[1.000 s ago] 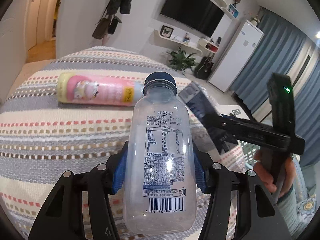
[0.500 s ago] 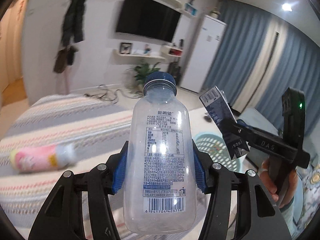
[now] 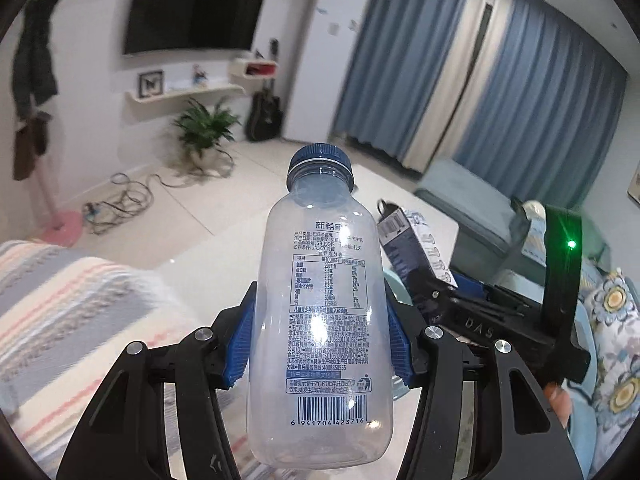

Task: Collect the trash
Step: 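Carry the bottle and milk box over the blue basket and open both tools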

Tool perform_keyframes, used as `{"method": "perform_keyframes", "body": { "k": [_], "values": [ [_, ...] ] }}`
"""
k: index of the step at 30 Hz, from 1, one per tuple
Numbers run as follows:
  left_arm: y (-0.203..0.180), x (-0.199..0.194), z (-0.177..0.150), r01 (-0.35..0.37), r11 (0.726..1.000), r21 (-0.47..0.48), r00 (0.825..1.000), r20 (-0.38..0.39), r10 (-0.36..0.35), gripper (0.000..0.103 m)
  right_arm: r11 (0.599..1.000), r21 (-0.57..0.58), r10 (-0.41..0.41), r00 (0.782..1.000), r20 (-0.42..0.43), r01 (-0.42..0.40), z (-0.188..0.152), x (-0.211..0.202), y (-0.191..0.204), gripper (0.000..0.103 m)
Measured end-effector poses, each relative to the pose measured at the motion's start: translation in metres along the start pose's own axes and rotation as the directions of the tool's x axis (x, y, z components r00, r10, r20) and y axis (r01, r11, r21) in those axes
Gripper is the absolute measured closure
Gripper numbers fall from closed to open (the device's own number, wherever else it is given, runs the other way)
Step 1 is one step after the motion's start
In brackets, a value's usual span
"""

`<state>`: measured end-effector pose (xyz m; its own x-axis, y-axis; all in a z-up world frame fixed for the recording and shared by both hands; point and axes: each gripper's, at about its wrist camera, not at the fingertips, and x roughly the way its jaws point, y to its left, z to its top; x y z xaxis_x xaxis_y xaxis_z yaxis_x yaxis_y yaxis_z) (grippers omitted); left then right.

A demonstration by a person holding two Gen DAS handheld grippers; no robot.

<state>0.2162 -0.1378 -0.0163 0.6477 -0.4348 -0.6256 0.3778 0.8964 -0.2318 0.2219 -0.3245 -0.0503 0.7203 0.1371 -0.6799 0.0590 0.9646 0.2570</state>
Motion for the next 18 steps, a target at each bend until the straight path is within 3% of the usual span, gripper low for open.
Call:
{"method": "perform_keyframes", "body": {
  "k": [6, 10, 12, 15, 18],
  "values": [
    [0.000, 0.063, -0.006, 0.052, 0.999, -0.013, 0.990, -0.130, -0.054, 0.049, 0.996, 0.049, -0.069, 0.995, -0.069, 0.072, -0.015, 0.027, -0.030, 0.049],
    [-0.004, 0.087, -0.012, 0.076, 0.997, -0.018, 0.982, -0.172, -0.077, 0.049, 0.990, 0.045, -0.132, 0.987, -0.091, 0.137, -0.020, 0.042, -0.037, 0.049],
    [-0.006, 0.095, -0.017, 0.079, 0.997, -0.020, 0.978, -0.192, -0.081, 0.048, 0.989, 0.058, -0.131, 0.986, -0.105, 0.138, -0.021, 0.050, -0.044, 0.049],
    [-0.001, 0.100, -0.021, 0.081, 0.996, -0.034, 0.976, -0.202, -0.086, 0.035, 0.987, 0.088, -0.124, 0.984, -0.125, 0.136, -0.025, 0.055, -0.051, 0.045],
    [0.005, 0.096, -0.024, 0.089, 0.995, -0.044, 0.975, -0.202, -0.096, 0.035, 0.987, 0.110, -0.099, 0.984, -0.145, 0.115, -0.028, 0.057, -0.057, 0.042]
  ]
}}
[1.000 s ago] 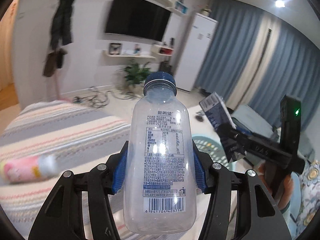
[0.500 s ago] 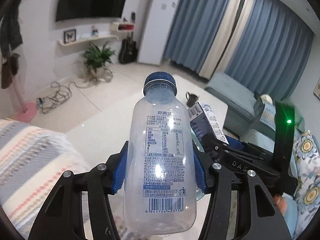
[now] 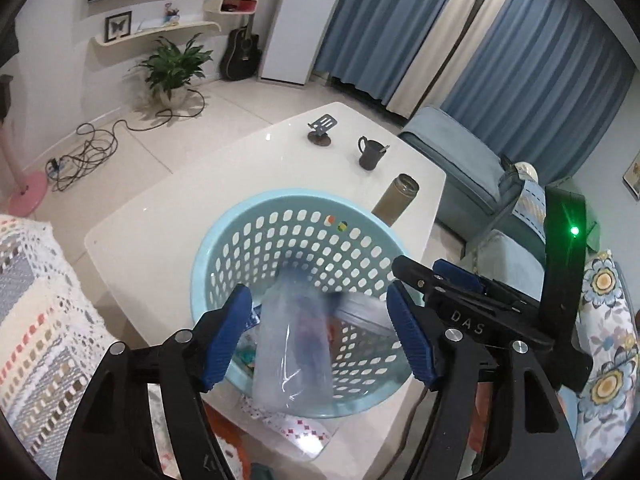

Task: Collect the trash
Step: 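Carry the bottle and milk box over the blue basket and open both tools, then move both tools back to the bedspread, left tool toward the pink bottle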

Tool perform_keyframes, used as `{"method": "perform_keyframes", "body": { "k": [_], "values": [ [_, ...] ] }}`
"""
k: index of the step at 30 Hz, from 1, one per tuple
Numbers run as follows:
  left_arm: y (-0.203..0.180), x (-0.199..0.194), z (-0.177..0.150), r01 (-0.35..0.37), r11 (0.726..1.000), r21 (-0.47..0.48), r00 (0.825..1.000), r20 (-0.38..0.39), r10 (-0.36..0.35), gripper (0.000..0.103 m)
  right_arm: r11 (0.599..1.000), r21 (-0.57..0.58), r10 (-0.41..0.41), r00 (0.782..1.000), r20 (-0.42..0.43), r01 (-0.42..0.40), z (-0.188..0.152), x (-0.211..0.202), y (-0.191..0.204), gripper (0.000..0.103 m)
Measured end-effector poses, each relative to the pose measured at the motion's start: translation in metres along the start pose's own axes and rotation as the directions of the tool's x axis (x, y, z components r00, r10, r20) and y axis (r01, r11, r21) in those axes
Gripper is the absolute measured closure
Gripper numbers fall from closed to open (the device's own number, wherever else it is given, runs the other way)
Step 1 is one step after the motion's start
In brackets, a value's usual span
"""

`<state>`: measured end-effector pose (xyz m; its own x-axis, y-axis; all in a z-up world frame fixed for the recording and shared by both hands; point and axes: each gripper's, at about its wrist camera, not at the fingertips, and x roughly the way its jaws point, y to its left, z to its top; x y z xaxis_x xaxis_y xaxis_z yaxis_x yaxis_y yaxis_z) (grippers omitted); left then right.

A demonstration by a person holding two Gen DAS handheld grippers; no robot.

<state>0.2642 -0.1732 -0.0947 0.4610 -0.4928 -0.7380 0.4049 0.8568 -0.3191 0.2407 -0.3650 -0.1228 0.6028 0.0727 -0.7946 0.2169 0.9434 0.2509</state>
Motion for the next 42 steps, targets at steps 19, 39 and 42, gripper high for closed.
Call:
{"method": "perform_keyframes", "body": {
  "k": [19, 39, 42],
  "values": [
    [0.047, -0.177, -0.037, -0.065, 0.996, -0.055, 0.956, 0.281, 0.077, 0.035, 0.983, -0.163, 0.105, 0.988, 0.116, -0.085, -0.029, -0.079, 0.084, 0.031],
    [0.164, -0.349, -0.159, -0.212, 0.889, -0.407, 0.818, 0.423, 0.389, 0.032, 0.829, -0.509, 0.316, 0.945, 0.082, -0.233, -0.133, -0.130, 0.250, 0.031],
    [0.191, -0.357, -0.174, -0.248, 0.849, -0.467, 0.797, 0.400, 0.453, 0.025, 0.812, -0.535, 0.327, 0.941, 0.089, -0.232, -0.150, -0.120, 0.274, 0.031]
  ]
}}
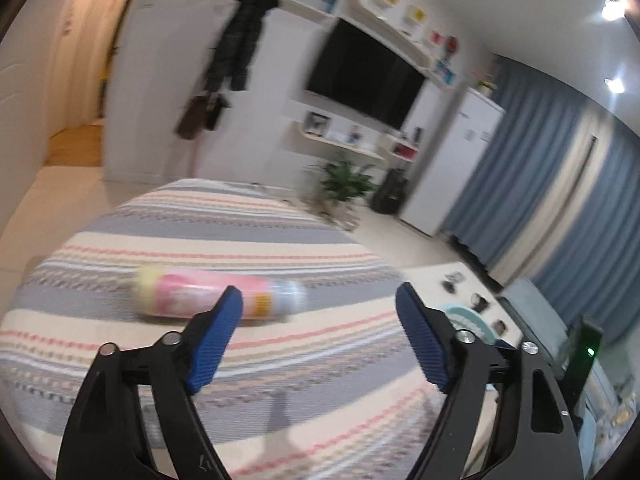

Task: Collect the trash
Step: 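Move both tools back to the bedspread, left tool toward the pink bottle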

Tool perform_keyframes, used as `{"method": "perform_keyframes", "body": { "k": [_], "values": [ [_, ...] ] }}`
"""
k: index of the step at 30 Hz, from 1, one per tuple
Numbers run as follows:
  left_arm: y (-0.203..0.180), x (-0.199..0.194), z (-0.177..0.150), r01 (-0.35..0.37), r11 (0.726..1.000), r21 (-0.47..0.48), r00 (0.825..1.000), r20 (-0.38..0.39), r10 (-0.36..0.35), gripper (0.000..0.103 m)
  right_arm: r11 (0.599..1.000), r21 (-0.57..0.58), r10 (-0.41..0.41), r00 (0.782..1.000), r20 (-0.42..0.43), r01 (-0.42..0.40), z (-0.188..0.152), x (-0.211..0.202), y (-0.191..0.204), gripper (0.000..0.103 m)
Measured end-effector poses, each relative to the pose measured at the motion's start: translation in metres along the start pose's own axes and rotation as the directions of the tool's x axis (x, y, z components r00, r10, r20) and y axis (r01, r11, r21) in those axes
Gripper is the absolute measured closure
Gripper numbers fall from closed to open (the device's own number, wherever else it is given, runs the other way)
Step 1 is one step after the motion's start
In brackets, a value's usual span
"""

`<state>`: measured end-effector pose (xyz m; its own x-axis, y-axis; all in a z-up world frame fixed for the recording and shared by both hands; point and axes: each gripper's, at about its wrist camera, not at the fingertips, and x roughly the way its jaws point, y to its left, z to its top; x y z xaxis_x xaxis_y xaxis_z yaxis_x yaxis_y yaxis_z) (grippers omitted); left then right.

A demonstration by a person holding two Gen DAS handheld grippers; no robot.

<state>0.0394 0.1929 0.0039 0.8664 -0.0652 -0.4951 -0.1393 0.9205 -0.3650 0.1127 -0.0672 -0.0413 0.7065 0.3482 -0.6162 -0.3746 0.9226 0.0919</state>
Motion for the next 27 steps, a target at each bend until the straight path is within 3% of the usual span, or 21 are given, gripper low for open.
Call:
{"method": "perform_keyframes", "body": {
  "k": [4, 10, 14, 21, 27],
  "values": [
    [0.048, 0.012, 0.006, -0.109, 0.993, -0.038, 0.994, -0.016, 0.108, 0.025, 0.999, -0.033, -0.012, 1.000, -0.013, 0.012, -0.006, 0.025, 0.026, 0.031],
    [0.112, 0.046, 0.018, -0.250, 0.960, -0.125, 0.968, -0.071, 0.242, 0.025, 0.998, -0.057, -0.008, 0.999, -0.050, 0.005, -0.010, 0.053, 0.048, 0.031],
    [0.126, 0.060, 0.015, -0.181, 0.968, -0.174, 0.981, -0.103, 0.165, 0.025, 0.998, -0.063, -0.015, 0.999, -0.050, 0.012, -0.010, 0.056, 0.050, 0.031],
    [0.093, 0.063, -0.002, -0.075, 0.992, -0.101, 0.989, -0.137, 0.061, 0.027, 1.000, -0.006, 0.016, 0.996, -0.083, -0.017, -0.010, 0.062, 0.037, 0.031],
    [0.063, 0.049, -0.028, 0.074, 0.993, -0.094, 0.977, -0.195, -0.091, 0.027, 1.000, 0.003, 0.014, 0.994, -0.108, -0.014, -0.010, 0.065, 0.034, 0.021]
  ]
}}
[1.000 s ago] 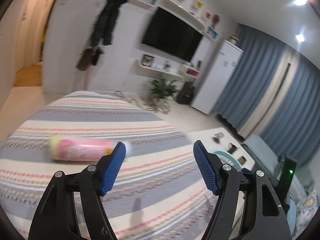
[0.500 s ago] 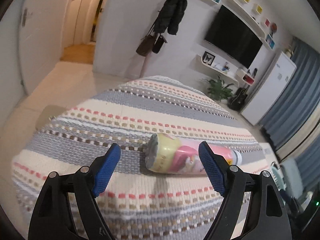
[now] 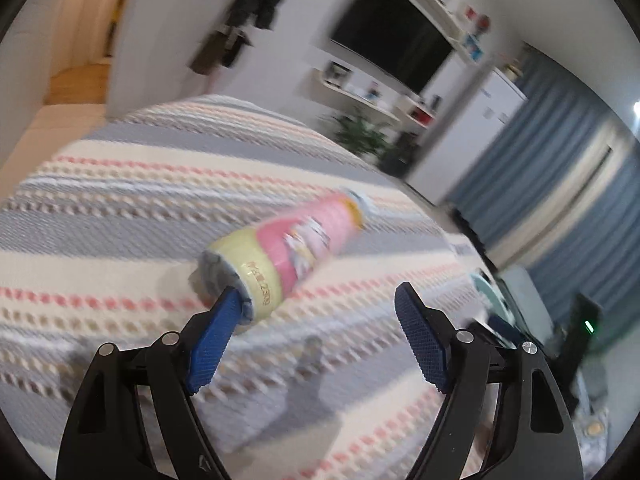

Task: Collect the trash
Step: 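Grasp the pink drink bottle with the left tool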

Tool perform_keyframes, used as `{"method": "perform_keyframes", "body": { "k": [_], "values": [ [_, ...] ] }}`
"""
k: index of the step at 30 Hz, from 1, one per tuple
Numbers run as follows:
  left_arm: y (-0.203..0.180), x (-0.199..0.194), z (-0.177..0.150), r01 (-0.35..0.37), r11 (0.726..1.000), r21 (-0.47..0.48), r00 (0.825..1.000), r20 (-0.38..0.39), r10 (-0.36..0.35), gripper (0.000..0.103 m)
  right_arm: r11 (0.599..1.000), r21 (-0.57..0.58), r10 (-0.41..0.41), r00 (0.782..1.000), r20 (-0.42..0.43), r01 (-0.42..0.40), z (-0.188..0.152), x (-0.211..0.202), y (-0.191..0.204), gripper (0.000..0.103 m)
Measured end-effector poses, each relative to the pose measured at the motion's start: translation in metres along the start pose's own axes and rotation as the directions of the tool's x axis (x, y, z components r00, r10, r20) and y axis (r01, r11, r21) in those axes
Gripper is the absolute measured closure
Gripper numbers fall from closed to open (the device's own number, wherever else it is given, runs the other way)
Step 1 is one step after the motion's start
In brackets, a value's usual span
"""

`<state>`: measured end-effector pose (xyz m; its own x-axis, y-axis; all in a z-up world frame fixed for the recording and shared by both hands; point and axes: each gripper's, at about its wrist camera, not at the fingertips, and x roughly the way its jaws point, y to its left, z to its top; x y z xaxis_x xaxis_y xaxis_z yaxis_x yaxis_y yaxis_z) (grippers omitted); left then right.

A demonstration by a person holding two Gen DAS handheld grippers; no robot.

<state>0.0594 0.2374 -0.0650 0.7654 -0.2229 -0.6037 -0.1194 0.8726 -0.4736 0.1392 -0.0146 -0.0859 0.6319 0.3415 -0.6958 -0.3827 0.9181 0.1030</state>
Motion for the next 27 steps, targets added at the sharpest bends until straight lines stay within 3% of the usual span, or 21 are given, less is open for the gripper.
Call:
{"method": "perform_keyframes", "body": {
  "k": [4, 8, 11, 14, 18, 20, 24, 27],
  "values": [
    [-0.023, 0.004, -0.018, 0.060, 0.997, 0.044, 0.997, -0.052, -0.058, 0.027, 1.000, -0.010, 0.000, 1.000, -0.019, -0.001, 0.000, 0.003, 0.003, 0.020],
    [-0.039, 0.004, -0.030, 0.052, 0.992, 0.117, 0.995, -0.086, -0.042, 0.026, 1.000, 0.007, 0.022, 0.999, -0.026, -0.022, -0.001, 0.004, -0.001, 0.019],
    [-0.038, -0.005, -0.033, 0.024, 0.986, 0.167, 0.997, -0.073, -0.012, 0.024, 0.998, 0.041, 0.040, 0.998, -0.044, -0.038, -0.002, 0.006, -0.006, 0.016],
    [-0.034, -0.013, -0.024, -0.033, 0.986, 0.166, 0.999, -0.012, 0.035, 0.019, 0.995, 0.079, 0.059, 0.996, -0.060, -0.054, 0.001, 0.011, -0.014, 0.014],
    [-0.041, 0.013, 0.001, -0.102, 0.979, 0.175, 0.993, -0.042, 0.111, 0.019, 0.995, 0.090, 0.057, 0.997, -0.057, -0.051, 0.000, 0.010, -0.016, 0.014],
    [-0.047, 0.030, 0.009, -0.144, 0.967, 0.211, 0.986, -0.047, 0.157, 0.019, 0.996, 0.073, 0.049, 0.999, -0.022, -0.047, 0.000, 0.002, -0.017, 0.014],
    [-0.056, 0.071, 0.023, -0.309, 0.909, 0.281, 0.937, -0.072, 0.341, 0.021, 1.000, -0.008, -0.026, 0.998, 0.062, 0.027, 0.002, -0.025, -0.028, 0.014],
    [-0.059, 0.091, 0.025, -0.320, 0.902, 0.290, 0.920, -0.131, 0.368, 0.023, 0.998, 0.066, -0.001, 0.997, 0.073, -0.004, 0.006, -0.038, -0.058, 0.013]
  ]
}}
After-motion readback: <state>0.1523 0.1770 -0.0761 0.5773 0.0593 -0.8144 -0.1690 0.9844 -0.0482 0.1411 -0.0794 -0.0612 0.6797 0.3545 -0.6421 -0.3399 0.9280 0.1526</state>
